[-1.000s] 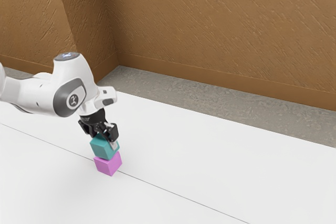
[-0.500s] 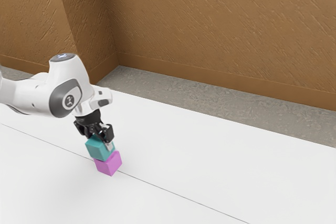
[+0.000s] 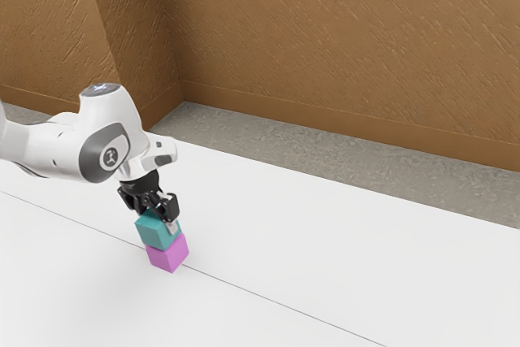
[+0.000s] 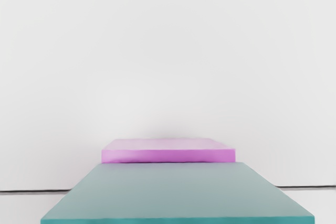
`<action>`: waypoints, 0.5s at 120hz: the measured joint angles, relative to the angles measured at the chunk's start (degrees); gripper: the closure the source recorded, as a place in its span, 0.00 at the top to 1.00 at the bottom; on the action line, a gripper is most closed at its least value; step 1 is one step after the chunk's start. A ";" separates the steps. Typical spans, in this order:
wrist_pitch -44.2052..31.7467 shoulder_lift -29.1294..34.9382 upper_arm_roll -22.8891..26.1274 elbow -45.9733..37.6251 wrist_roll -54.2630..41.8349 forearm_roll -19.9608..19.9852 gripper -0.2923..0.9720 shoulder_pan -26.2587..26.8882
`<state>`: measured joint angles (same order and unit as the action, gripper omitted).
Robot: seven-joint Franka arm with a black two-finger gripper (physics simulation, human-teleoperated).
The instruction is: Pick up the blue block with one arm, and put the blue block on the pink block with one arm
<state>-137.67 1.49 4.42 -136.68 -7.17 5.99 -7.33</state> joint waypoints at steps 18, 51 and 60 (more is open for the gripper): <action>-0.02 -0.10 0.00 0.07 -0.10 0.00 0.50 -0.13; -0.10 -0.19 0.01 0.16 -0.22 0.00 0.50 -0.48; -0.11 -0.20 0.01 0.16 -0.24 0.00 0.50 -0.52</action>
<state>-137.77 1.30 4.43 -136.52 -7.41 5.99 -7.85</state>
